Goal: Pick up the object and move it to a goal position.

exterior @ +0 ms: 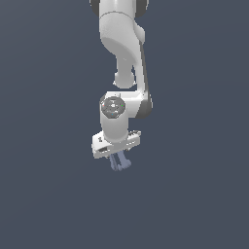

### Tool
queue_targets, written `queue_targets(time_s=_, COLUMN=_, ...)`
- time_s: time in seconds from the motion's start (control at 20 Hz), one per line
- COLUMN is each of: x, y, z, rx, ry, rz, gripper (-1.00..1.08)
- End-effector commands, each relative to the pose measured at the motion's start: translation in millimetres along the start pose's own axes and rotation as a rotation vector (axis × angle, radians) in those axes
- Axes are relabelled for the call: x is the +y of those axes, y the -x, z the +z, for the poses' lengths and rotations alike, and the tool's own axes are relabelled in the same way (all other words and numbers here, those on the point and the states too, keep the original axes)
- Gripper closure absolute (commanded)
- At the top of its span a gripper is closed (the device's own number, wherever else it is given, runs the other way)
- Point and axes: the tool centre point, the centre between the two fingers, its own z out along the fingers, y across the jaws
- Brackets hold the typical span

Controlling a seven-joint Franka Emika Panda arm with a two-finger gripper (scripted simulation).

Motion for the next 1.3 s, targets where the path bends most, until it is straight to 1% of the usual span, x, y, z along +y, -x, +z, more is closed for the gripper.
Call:
queue_targets(time_s=0.0, x=3, y=-1, z=4, rx=0.001, ry=0.0, rz=-0.016, gripper=-0.92)
queue_targets(time_s=0.35, x=3, y=0, z=9, rx=0.0, ry=0.0, rz=-0.017, gripper=-0.92)
queue_targets(time_s=0.8, x=3, y=0, z=48, rx=0.001, ry=0.0, rz=-0.02, gripper=-0.92)
queue_targets(time_s=1.1, x=4, y=-1, z=56, rx=0.001, ry=0.0, rz=-0.021, gripper=-0.92)
queue_targets(time_s=1.15, x=4, y=-1, z=56, rx=0.001, ry=0.0, rz=-0.021, gripper=1.08)
queue_targets(time_s=1.25, x=4, y=-1, z=56, rx=0.001, ry=0.0, rz=-0.021, gripper=1.08)
